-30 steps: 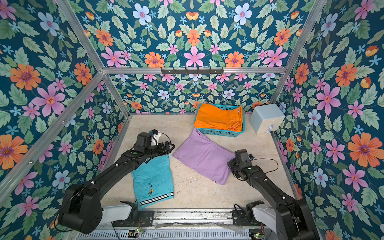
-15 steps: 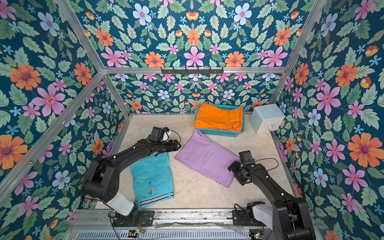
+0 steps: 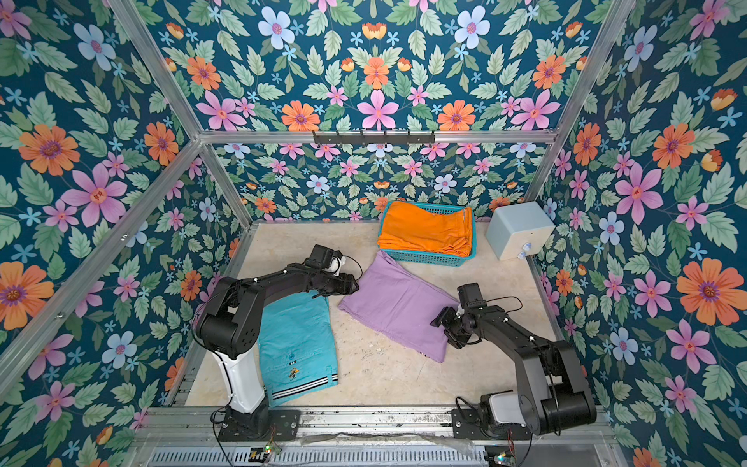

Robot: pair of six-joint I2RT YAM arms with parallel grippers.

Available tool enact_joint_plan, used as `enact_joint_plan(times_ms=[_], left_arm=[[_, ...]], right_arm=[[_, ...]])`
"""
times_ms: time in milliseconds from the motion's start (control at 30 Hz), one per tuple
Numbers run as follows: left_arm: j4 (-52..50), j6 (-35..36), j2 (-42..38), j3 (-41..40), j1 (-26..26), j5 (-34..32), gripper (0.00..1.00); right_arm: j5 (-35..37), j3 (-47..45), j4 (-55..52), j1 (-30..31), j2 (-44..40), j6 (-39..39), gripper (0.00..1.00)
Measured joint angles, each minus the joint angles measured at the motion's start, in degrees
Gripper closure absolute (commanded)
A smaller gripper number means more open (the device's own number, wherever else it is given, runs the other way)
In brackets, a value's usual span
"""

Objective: Put the folded long pants in the basket
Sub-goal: Adjust the long pant at the center of the board.

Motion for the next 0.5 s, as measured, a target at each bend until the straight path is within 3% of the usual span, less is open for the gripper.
enact_joint_plan(times_ms=[300,433,500], left_arm=[[2.34,0.02,-0.61,-1.6,0.0,1.22,0.22],[2.29,0.02,-0.85,-1.88,0.0,1.49,0.22],[2.32,0.02,-1.09,-2.23,0.0,1.77,0.22]], right_arm=[[-3.67,5.14,-0.9,0.44,8.04,-4.59,0.62],[-5.99,6.62,-0.83,0.61,10.67,-6.25,0.68],[-6.91,7.08,-0.55,0.74,11.52,-6.78,0.66]])
